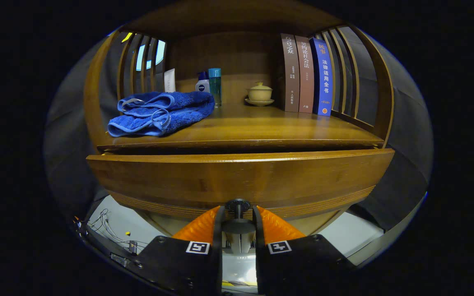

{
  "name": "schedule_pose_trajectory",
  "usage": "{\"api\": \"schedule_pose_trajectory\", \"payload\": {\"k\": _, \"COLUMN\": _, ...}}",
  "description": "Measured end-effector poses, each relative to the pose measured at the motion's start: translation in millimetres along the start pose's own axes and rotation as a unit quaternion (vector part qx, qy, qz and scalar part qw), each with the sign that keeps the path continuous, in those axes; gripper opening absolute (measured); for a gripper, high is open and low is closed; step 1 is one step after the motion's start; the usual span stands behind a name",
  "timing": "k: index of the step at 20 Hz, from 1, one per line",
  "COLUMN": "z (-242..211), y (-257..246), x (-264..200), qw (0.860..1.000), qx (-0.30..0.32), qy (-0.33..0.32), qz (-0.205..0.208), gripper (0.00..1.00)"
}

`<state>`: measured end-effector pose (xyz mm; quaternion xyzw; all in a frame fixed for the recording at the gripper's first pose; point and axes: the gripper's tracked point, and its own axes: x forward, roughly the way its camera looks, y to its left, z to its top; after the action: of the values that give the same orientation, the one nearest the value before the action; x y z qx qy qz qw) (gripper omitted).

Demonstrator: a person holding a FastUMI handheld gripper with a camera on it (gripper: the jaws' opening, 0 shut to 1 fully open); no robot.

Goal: Pull open the drawer, take out the items inside it, and place them on the countertop above the cabinet.

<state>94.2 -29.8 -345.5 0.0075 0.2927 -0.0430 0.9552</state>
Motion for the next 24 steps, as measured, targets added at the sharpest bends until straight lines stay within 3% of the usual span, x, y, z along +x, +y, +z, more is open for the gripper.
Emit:
{"api": "schedule_pose_trajectory", "payload": {"k": 15, "z": -54, "y": -4, "x": -104, "qw": 0.999, "qx": 0.020, "qy": 0.050, "qz": 0.004, "gripper": 0.36}}
{"api": "schedule_pose_trajectory", "payload": {"k": 24, "z": -81, "y": -4, "x": -130, "qw": 0.995, "qx": 0.037, "qy": 0.089, "qz": 0.001, "gripper": 0.36}}
